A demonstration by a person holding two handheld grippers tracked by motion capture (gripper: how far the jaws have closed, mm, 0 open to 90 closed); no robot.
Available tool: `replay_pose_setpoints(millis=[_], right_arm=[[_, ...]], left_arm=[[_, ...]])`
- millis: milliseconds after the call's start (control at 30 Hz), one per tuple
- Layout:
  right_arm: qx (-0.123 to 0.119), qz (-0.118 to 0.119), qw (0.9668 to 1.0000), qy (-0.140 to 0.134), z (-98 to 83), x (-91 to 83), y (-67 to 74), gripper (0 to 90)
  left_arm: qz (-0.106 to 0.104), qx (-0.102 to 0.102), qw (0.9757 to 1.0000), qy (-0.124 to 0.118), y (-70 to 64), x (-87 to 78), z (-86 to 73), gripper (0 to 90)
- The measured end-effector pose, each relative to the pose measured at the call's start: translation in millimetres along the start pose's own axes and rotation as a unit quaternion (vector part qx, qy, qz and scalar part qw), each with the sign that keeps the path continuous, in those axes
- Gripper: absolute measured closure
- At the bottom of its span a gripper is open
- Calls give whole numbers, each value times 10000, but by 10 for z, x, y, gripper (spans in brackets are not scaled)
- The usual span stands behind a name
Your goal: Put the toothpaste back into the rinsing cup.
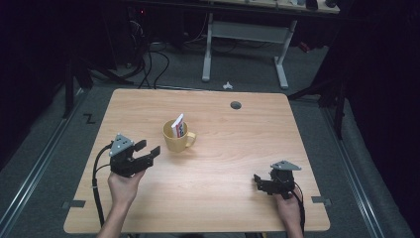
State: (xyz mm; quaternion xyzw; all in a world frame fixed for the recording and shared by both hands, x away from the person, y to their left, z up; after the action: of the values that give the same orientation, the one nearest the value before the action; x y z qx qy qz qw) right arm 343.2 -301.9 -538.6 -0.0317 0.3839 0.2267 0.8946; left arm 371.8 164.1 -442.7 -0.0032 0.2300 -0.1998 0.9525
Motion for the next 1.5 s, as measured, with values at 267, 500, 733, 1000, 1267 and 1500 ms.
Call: replay_pose_setpoints(millis=[267,500,733,1000,1267,1500], right_arm=[[-1,1,10000,0,0,0,0,143],[4,1,10000,2,1,1,1,143],[-3,2,10000,2,1,1,0,143],[-1,2,10000,1,2,2,1,143],[-1,1,10000,3,2,1,1,143],[-3,2,10000,0,1,2,1,143]], left_arm=[[11,-72,10000,45,25,1,-63,395],[5,-128,9999,78,51,5,-121,395],[29,-200,9997,123,85,3,-173,395],[56,-253,9995,167,118,-7,-223,396],[126,-281,9993,234,154,-5,-278,396],[165,-340,9988,300,182,-12,-322,399]])
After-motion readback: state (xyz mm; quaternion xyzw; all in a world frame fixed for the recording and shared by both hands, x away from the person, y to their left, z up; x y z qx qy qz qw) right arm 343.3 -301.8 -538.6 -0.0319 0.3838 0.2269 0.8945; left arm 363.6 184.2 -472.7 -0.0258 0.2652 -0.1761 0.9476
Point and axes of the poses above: each handheld gripper's, and its own axes: x roughly forward along the jaws, z roughly out of its top, y roughly to its left, the point moved 1 cm from there along x, roughly forward along the jaws, and after that the axes turned 11 degrees about z, right-handed, at the moved point
